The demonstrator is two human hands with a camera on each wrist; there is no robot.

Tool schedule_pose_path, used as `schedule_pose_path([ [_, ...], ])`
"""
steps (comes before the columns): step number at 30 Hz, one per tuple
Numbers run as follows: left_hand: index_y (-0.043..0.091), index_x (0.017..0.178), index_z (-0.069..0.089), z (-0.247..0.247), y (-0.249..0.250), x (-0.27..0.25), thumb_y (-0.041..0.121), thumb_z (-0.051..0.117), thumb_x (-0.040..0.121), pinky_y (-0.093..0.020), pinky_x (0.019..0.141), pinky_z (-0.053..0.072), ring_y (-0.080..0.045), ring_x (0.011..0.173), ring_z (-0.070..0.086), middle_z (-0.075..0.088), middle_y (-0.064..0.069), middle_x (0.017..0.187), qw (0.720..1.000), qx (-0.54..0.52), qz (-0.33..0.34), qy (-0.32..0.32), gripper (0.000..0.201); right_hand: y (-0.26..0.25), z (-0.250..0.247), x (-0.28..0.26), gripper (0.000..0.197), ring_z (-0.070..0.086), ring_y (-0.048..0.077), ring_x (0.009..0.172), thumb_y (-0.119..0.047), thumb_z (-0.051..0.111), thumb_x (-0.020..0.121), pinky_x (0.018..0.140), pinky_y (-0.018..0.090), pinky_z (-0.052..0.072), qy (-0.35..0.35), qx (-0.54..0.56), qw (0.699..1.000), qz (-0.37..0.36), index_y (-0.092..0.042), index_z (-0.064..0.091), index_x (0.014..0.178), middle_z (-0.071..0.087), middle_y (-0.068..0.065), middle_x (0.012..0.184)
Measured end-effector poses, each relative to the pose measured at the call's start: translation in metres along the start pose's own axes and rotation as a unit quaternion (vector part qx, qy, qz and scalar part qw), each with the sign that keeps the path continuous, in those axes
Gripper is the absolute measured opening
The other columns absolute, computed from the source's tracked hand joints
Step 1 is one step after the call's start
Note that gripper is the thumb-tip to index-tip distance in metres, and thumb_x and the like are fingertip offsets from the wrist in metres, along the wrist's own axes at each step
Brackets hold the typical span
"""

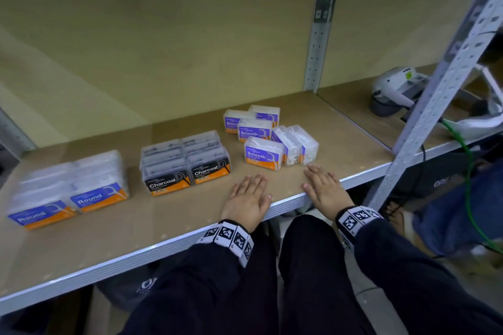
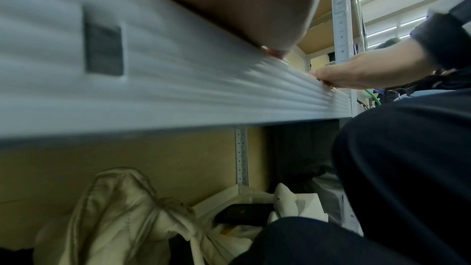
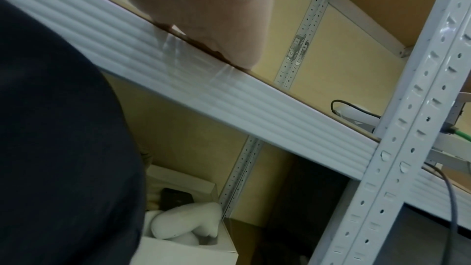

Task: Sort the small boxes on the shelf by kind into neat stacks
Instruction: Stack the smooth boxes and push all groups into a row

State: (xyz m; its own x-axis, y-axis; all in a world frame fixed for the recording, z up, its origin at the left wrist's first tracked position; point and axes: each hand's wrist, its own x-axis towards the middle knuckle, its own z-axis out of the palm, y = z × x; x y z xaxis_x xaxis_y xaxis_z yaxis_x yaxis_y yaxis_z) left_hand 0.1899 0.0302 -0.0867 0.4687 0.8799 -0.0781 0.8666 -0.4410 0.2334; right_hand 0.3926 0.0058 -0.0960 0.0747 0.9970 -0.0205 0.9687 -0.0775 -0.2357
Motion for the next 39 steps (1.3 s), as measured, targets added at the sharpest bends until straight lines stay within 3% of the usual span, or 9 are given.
schedule_pose_path([
  [5,0.023,0.152,0.010,-0.004,0.001,-0.001,0.042,0.011,0.098,-0.030,0.122,0.002,-0.011,0.150,0.003,0.006,0.009,0.161,1.000,-0.001,-0.001,-0.008,0.057,-0.002,-0.004,0.001,0.107,0.014,0.011,0.147,-0.058,-0.015,0.058,0.119,0.028,0.004,-0.013,-0.009,1.000,0.006,-0.015,0.023,0.148,0.018,-0.002,0.159],
  [13,0.023,0.152,0.008,-0.004,0.000,0.000,0.036,0.020,0.102,-0.031,0.122,0.001,-0.011,0.150,0.001,0.004,0.009,0.161,1.000,-0.003,0.002,-0.008,0.053,-0.003,-0.010,0.001,0.071,0.012,0.012,0.148,-0.048,0.009,0.088,0.120,0.030,0.004,-0.044,-0.010,0.999,0.010,-0.013,0.021,0.149,0.015,-0.001,0.159],
  [18,0.024,0.152,0.007,-0.004,0.000,-0.001,0.036,0.020,0.102,-0.031,0.122,0.001,-0.011,0.150,0.001,0.004,0.010,0.161,1.000,-0.004,0.002,-0.001,0.053,-0.003,-0.009,0.000,0.106,0.015,0.013,0.147,-0.059,-0.013,0.059,0.119,0.030,0.006,-0.033,-0.004,0.999,0.001,-0.013,0.023,0.148,0.018,0.000,0.159],
  [23,0.024,0.152,0.007,-0.003,0.000,0.000,0.038,0.017,0.101,-0.030,0.122,0.001,-0.011,0.150,0.001,0.004,0.010,0.161,1.000,-0.003,0.003,-0.004,0.054,-0.002,-0.007,0.001,0.107,0.014,0.010,0.147,-0.058,-0.016,0.058,0.119,0.029,0.005,-0.027,-0.018,0.999,-0.001,-0.014,0.022,0.149,0.016,-0.001,0.159],
  [27,0.026,0.152,0.008,-0.002,0.000,0.001,0.052,-0.007,0.079,-0.028,0.122,0.002,-0.009,0.150,0.002,0.004,0.012,0.161,1.000,0.014,0.000,-0.002,0.079,0.000,-0.004,0.001,0.117,0.021,0.013,0.146,-0.075,-0.025,0.064,0.112,0.024,0.001,-0.014,0.003,1.000,-0.008,-0.012,0.029,0.146,0.024,0.002,0.157],
  [30,0.027,0.152,0.008,-0.002,0.000,0.001,0.054,-0.020,0.059,-0.028,0.121,0.001,-0.009,0.150,0.002,0.003,0.012,0.161,1.000,0.019,-0.004,-0.013,0.100,0.002,-0.003,0.004,0.135,0.025,0.015,0.145,-0.073,-0.041,0.050,0.108,0.023,0.000,-0.011,-0.006,1.000,-0.017,-0.010,0.031,0.146,0.027,0.005,0.156],
  [33,0.026,0.152,0.007,-0.006,0.002,0.002,0.057,-0.008,0.079,-0.028,0.121,0.000,-0.009,0.150,0.000,0.001,0.011,0.161,0.999,-0.004,-0.008,-0.032,0.080,0.003,-0.012,0.003,0.150,0.009,0.009,0.148,-0.075,-0.048,0.029,0.115,0.024,-0.001,-0.064,-0.016,0.998,-0.009,-0.017,0.018,0.150,0.011,-0.003,0.160],
  [36,0.024,0.152,0.008,-0.017,0.003,0.002,0.038,0.022,0.102,-0.029,0.121,0.001,-0.011,0.150,0.000,0.000,0.008,0.161,0.997,-0.026,-0.006,-0.069,0.054,0.001,-0.023,0.001,0.116,0.008,0.011,0.149,-0.086,-0.011,0.063,0.119,0.027,0.004,-0.097,0.023,0.995,-0.010,-0.016,0.019,0.150,0.010,0.000,0.160],
  [39,0.018,0.151,0.017,-0.029,-0.001,0.007,0.030,0.034,0.101,-0.027,0.121,0.009,-0.015,0.150,0.009,0.008,0.003,0.161,0.992,-0.043,0.011,-0.116,0.055,0.000,-0.043,0.004,0.051,0.037,0.017,0.138,-0.037,0.048,0.095,0.113,0.026,0.027,-0.106,0.087,0.991,-0.005,-0.010,0.044,0.138,0.037,0.007,0.151],
])
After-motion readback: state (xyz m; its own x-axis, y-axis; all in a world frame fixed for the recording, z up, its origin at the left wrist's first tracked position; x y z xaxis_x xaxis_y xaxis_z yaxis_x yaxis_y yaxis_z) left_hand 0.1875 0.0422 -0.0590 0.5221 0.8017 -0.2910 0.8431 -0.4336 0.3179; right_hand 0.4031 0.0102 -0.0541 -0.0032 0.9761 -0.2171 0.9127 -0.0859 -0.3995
